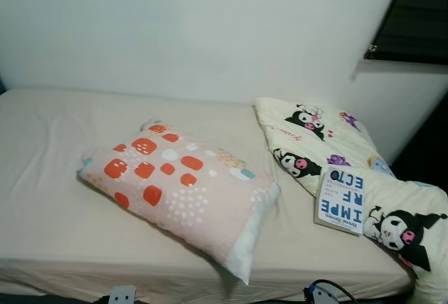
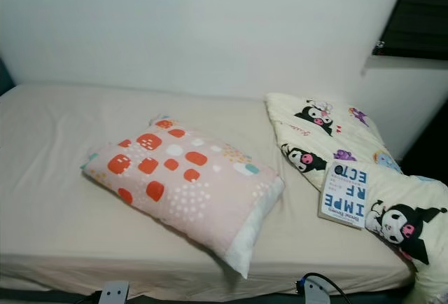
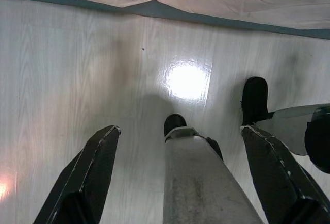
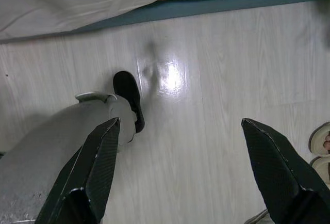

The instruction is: Clean up the room

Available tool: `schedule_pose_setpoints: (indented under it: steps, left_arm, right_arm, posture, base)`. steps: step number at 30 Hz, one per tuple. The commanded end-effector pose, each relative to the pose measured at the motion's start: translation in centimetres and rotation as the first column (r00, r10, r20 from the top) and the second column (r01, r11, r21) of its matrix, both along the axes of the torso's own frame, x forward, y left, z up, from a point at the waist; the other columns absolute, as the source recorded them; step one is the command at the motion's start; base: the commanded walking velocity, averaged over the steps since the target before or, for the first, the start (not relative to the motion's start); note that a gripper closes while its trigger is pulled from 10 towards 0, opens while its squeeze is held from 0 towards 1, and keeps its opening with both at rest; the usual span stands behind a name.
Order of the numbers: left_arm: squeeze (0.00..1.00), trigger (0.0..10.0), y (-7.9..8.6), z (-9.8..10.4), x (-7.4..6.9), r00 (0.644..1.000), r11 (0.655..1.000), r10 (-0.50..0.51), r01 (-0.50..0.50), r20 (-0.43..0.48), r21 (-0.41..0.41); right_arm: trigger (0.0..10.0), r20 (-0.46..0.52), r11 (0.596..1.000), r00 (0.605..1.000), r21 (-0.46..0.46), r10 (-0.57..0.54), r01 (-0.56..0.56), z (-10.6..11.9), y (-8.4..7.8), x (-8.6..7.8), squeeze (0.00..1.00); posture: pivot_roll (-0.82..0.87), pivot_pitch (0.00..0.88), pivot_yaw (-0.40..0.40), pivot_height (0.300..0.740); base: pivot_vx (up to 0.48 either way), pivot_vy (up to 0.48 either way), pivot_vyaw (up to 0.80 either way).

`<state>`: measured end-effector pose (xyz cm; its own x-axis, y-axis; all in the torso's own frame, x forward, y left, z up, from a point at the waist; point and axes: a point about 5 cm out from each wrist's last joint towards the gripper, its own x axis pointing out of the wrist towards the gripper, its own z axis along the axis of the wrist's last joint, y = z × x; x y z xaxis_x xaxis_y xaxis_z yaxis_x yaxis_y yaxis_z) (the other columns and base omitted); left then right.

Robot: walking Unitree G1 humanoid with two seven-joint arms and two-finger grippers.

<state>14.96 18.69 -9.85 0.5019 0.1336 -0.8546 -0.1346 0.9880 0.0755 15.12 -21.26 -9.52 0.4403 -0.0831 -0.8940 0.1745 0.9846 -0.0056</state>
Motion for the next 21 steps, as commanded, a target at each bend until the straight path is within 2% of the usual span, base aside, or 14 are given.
schedule_pose_setpoints:
  steps: [1, 4, 9, 13, 21]
  left_arm:
    - [0.0, 10.0, 0.2, -0.1, -0.4, 1.0, 1.0, 0.002, -0.002, -0.019, 0.006]
    - [0.0, 10.0, 0.3, -0.1, -0.4, 1.0, 1.0, 0.002, -0.002, -0.017, 0.006]
    - [0.0, 10.0, 0.3, -0.1, -0.3, 1.0, 1.0, 0.007, -0.007, -0.011, 0.006]
    - [0.0, 10.0, 0.3, -0.1, -0.3, 1.0, 1.0, 0.011, -0.011, -0.01, 0.005]
    - [0.0, 10.0, 0.3, -0.1, -0.3, 1.0, 1.0, 0.025, -0.025, -0.006, -0.001]
  right_arm:
    - [10.0, -0.02, 1.0, 1.0, -0.01, 0.015, -0.015, -0.2, -0.4, -0.7, 0.0]
    - [10.0, -0.022, 1.0, 1.0, -0.01, 0.015, -0.015, -0.2, -0.5, -0.9, 0.0]
    - [10.0, -0.031, 1.0, 1.0, -0.01, 0.006, -0.007, -0.3, -1.1, -1.6, 0.0]
    - [10.0, -0.033, 1.0, 0.999, -0.023, 0.017, -0.018, -0.4, -1.1, -1.7, 0.0]
    - [10.0, -0.031, 1.0, 0.999, -0.011, 0.024, -0.024, -0.5, -0.1, -1.6, 0.0]
  posture:
    - [0.06, 0.0, -0.084, 0.74]
    - [0.06, 0.0, -0.082, 0.74]
    - [0.06, 0.0, -0.081, 0.74]
    - [0.06, 0.0, -0.081, 0.74]
    - [0.06, 0.0, -0.086, 0.74]
  base:
    - [0.0, 0.0, 0.0]
    - [0.0, 0.0, 0.0]
    - [0.0, 0.0, -0.77]
    - [0.0, 0.0, 0.0]
    - [0.0, 0.0, 0.0]
